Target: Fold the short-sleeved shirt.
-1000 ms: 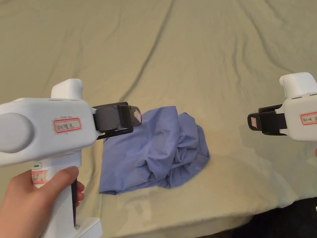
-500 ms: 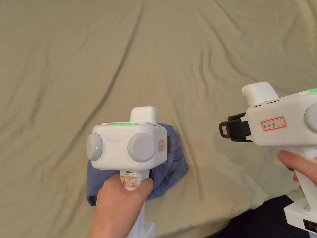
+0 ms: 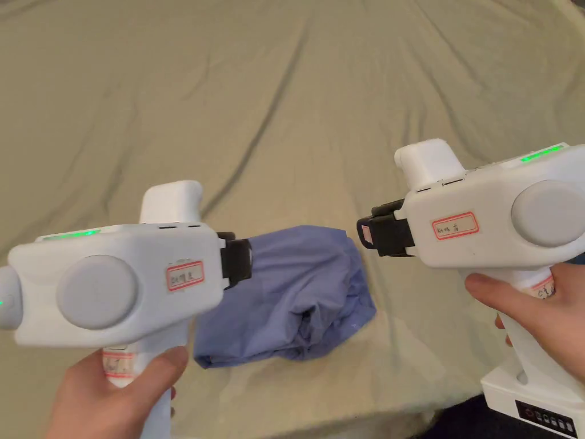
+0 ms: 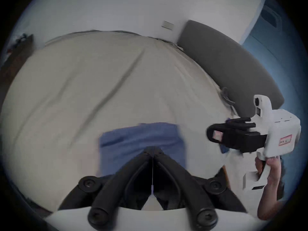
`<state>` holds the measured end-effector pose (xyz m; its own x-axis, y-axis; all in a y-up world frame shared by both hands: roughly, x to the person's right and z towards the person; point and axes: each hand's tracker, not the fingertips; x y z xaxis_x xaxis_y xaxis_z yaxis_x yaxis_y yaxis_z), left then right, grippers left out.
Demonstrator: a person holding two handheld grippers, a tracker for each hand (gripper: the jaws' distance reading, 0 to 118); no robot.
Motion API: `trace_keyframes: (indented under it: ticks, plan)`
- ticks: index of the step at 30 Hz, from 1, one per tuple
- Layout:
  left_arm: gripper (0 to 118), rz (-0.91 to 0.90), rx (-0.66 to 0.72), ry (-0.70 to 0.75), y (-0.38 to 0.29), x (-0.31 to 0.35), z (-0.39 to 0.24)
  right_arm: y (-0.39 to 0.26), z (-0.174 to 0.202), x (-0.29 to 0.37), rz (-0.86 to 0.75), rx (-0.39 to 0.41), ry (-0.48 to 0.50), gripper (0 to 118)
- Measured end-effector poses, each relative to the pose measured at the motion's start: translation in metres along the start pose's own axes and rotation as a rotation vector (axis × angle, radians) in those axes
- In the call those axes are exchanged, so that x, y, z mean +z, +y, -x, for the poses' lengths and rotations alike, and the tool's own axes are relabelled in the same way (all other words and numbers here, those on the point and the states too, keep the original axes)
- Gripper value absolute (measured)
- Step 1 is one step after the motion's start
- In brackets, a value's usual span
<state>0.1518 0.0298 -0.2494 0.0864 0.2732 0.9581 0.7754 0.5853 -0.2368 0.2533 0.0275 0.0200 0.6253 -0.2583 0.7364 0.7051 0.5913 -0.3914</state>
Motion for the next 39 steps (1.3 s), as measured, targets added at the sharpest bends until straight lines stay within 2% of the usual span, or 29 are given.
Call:
trace_keyframes:
  ticks: [2, 5, 7, 9, 10, 11, 12, 13, 14, 15, 19, 21, 23, 24, 25, 26, 27, 28, 30, 35, 39]
  plan:
    - [0, -0.007, 0.051, 0.067, -0.005, 0.013, 0.029, 0.003, 0.013, -0.021, 0.029, 0.021, 0.028, 4]
    - [0, 0.004, 0.151, 0.091, -0.016, 0.021, 0.065, -0.001, 0.028, -0.058, 0.091, 0.048, 0.041, 4]
    - [0, 0.01, 0.204, 0.078, -0.023, 0.02, 0.077, -0.01, 0.028, -0.087, 0.185, 0.06, -0.003, 4]
    - [0, 0.028, 0.259, 0.042, -0.028, 0.013, 0.088, -0.024, 0.02, -0.113, 0.262, 0.096, -0.061, 4]
    - [0, 0.043, 0.305, -0.003, -0.029, 0.005, 0.095, -0.028, 0.015, -0.118, 0.273, 0.094, -0.055, 4]
    - [0, 0.071, 0.38, -0.1, -0.03, -0.004, 0.103, -0.027, 0.008, -0.115, 0.241, 0.054, -0.011, 4]
    - [12, 0.097, 0.449, -0.193, -0.031, -0.015, 0.113, -0.023, 0.001, -0.108, 0.213, -0.013, 0.039, 4]
    - [43, 0.124, 0.493, -0.239, -0.033, -0.029, 0.119, -0.02, -0.005, -0.106, 0.225, -0.038, 0.058, 4]
    - [86, 0.146, 0.532, -0.265, -0.035, -0.041, 0.119, -0.018, -0.008, -0.106, 0.229, -0.022, 0.058, 4]
    - [103, 0.174, 0.544, -0.282, -0.037, -0.055, 0.119, -0.018, -0.01, -0.107, 0.234, -0.013, 0.056, 4]
    - [103, 0.191, 0.577, -0.395, -0.037, -0.098, 0.108, -0.016, -0.011, -0.108, 0.247, -0.003, 0.083, 4]
    - [103, 0.241, 0.527, -0.358, -0.037, -0.121, 0.094, -0.016, -0.012, -0.109, 0.25, 0.005, 0.093, 4]
    - [103, 0.259, 0.506, -0.452, -0.037, -0.135, 0.08, -0.016, -0.015, -0.109, 0.252, 0.008, 0.105, 4]
    - [99, 0.243, 0.47, -0.444, -0.036, -0.135, 0.074, -0.016, -0.016, -0.109, 0.253, 0.009, 0.108, 4]
    - [81, 0.206, 0.391, -0.431, -0.036, -0.132, 0.07, -0.017, -0.017, -0.109, 0.252, 0.011, 0.112, 4]
    - [52, 0.194, 0.36, -0.363, -0.035, -0.131, 0.074, -0.017, -0.019, -0.108, 0.25, 0.011, 0.117, 4]
    - [44, 0.169, 0.358, -0.326, -0.036, -0.13, 0.078, -0.018, -0.02, -0.108, 0.248, 0.009, 0.125, 4]
    - [44, 0.184, 0.383, -0.371, -0.038, -0.132, 0.085, -0.018, -0.022, -0.108, 0.239, -0.009, 0.173, 4]
    - [43, 0.213, 0.469, -0.425, -0.039, -0.129, 0.093, -0.019, -0.018, -0.108, 0.234, -0.004, 0.159, 4]
    - [42, 0.237, 0.402, -0.391, -0.029, -0.107, 0.103, -0.009, 0.006, -0.102, 0.193, 0.017, 0.169, 4]
    - [42, 0.21, 0.318, -0.295, -0.01, -0.053, 0.147, 0.011, 0.028, -0.091, 0.147, 0.041, 0.212, 4]
